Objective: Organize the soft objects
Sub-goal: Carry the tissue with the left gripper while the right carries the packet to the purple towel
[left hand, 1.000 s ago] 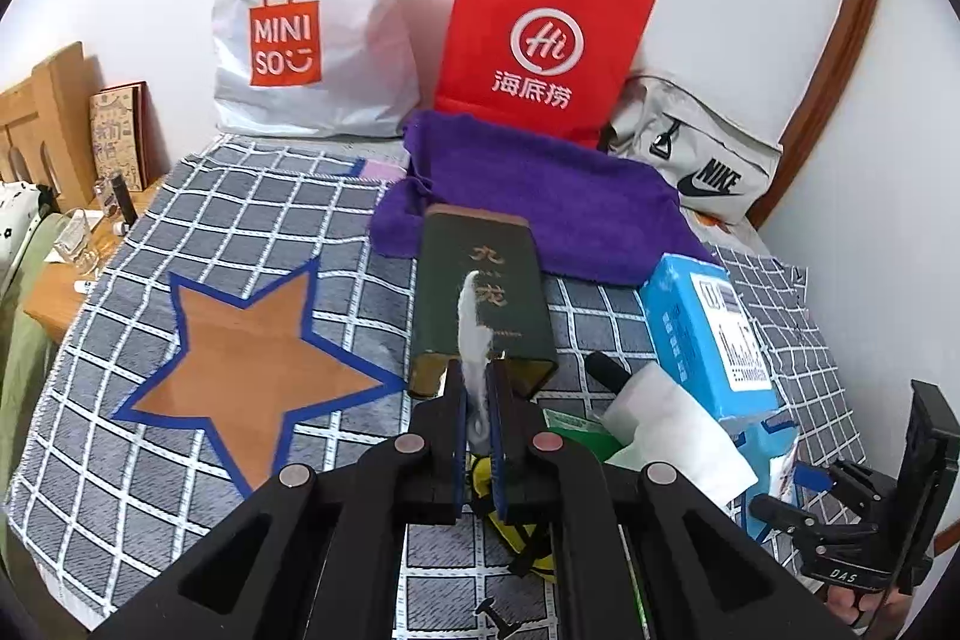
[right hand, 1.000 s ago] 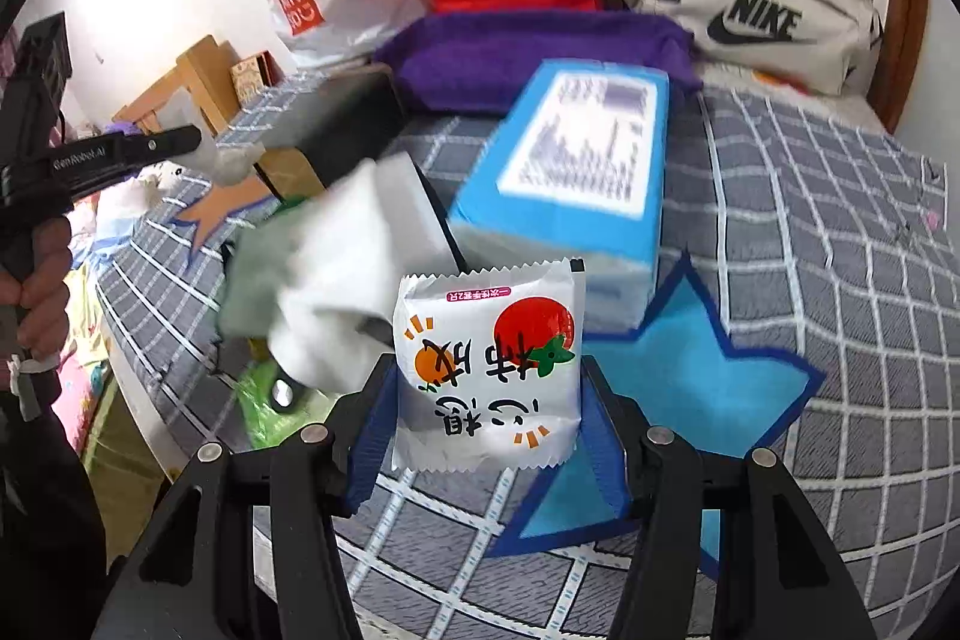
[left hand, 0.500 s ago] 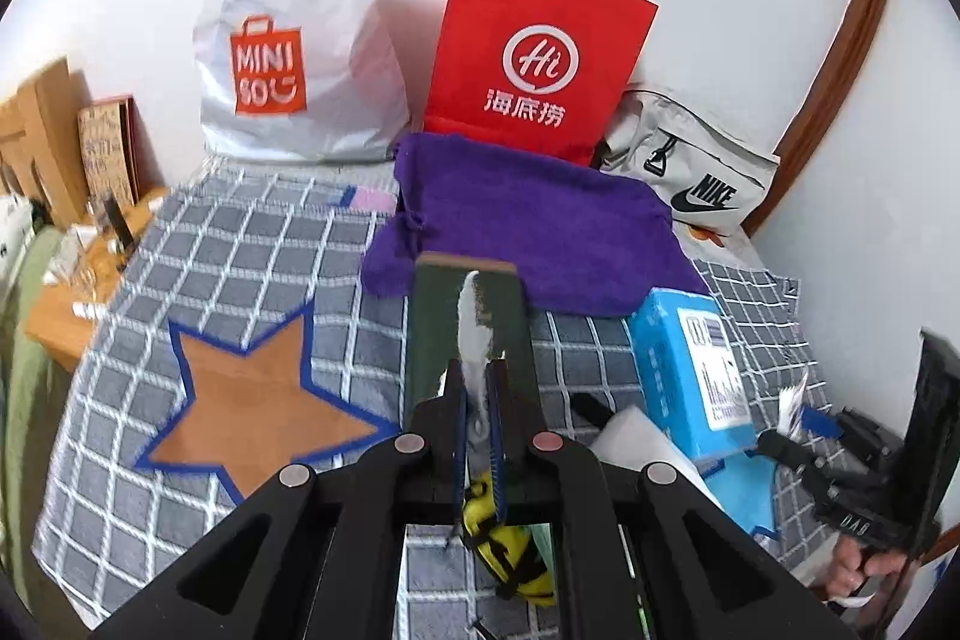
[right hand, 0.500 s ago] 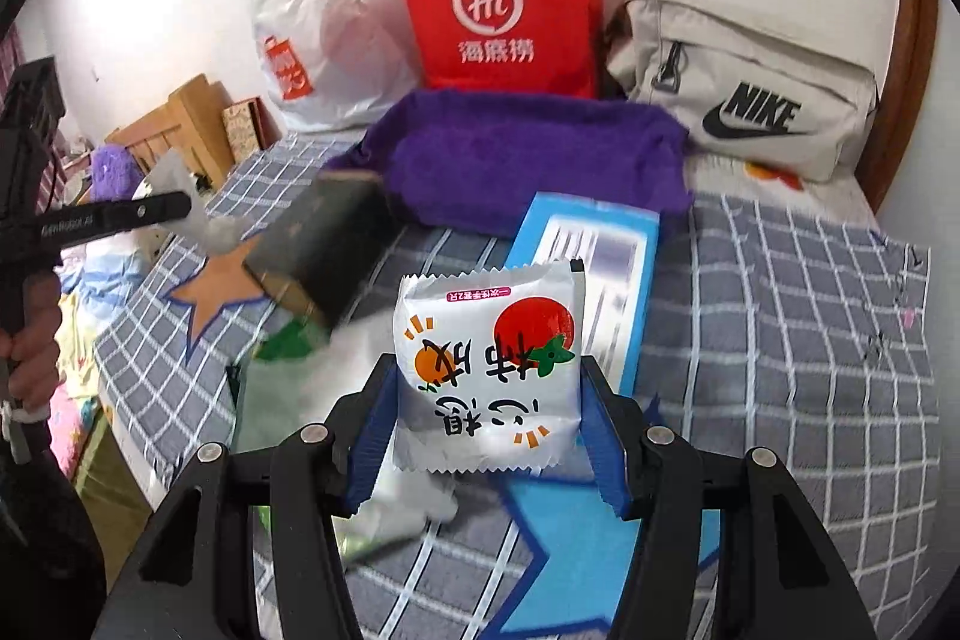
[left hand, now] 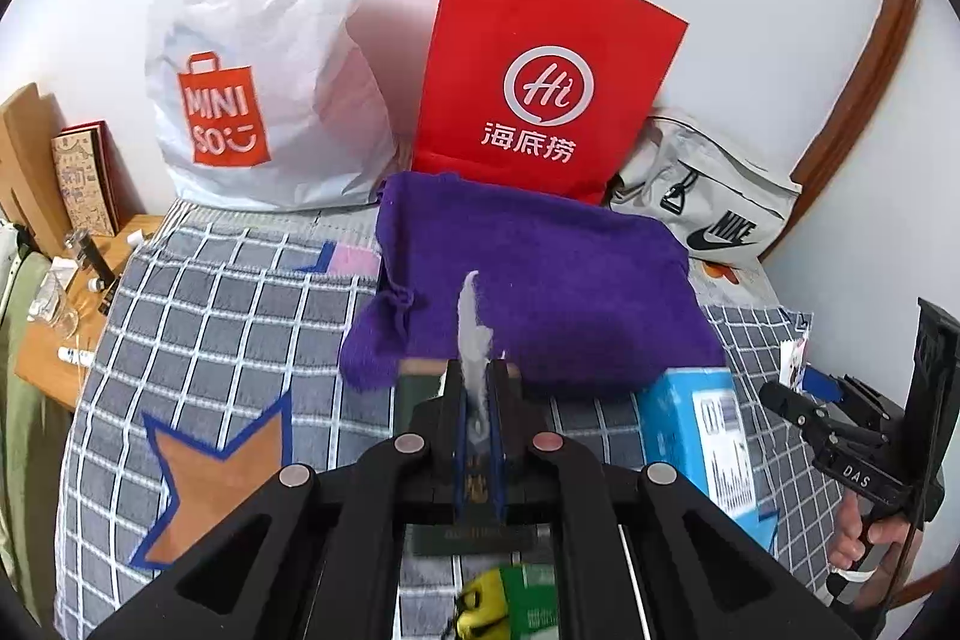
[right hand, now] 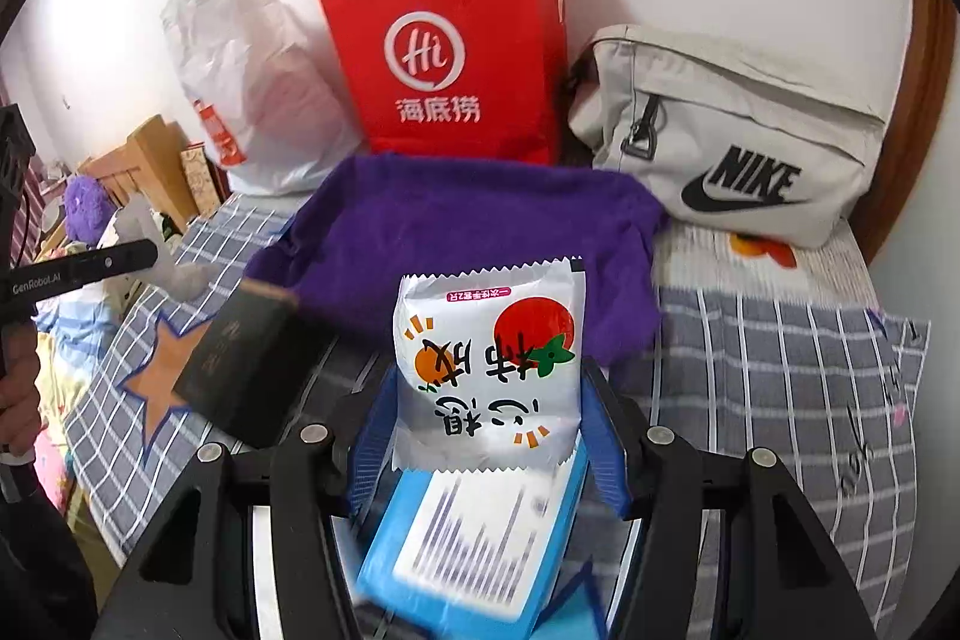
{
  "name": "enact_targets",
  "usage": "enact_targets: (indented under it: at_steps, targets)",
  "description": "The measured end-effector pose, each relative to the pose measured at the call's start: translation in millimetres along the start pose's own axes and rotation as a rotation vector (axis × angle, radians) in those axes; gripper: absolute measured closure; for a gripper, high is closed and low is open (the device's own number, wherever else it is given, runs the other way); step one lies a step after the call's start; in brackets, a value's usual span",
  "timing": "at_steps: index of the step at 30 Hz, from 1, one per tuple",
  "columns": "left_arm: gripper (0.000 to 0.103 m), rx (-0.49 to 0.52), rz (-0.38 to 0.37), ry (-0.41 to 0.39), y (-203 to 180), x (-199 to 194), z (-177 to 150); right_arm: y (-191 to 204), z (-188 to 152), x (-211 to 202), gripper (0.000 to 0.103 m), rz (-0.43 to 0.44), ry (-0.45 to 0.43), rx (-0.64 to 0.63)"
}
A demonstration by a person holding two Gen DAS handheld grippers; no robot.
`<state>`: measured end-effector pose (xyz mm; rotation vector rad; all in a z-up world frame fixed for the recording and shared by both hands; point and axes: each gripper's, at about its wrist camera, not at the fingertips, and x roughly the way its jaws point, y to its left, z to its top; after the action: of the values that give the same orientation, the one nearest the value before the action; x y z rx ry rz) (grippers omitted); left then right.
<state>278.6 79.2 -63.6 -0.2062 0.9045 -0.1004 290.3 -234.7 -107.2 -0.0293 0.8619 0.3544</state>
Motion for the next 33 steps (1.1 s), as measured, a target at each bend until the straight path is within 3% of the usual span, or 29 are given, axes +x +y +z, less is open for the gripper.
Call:
enact_targets:
  at_steps: [11,22,33]
  targets:
    - [0.096,0.021,-0.015,0.071,-9,64,41,-18,42,62,0.046,-0.009,0.066,-0.036]
    - [0.096,-0.014,-0.019,0.127,-6,129,72,-32,47,121,0.046,0.014,0.18,-0.035]
    - [0.096,-0.078,-0.022,0.166,13,178,84,-36,52,150,0.046,0.023,0.232,-0.035]
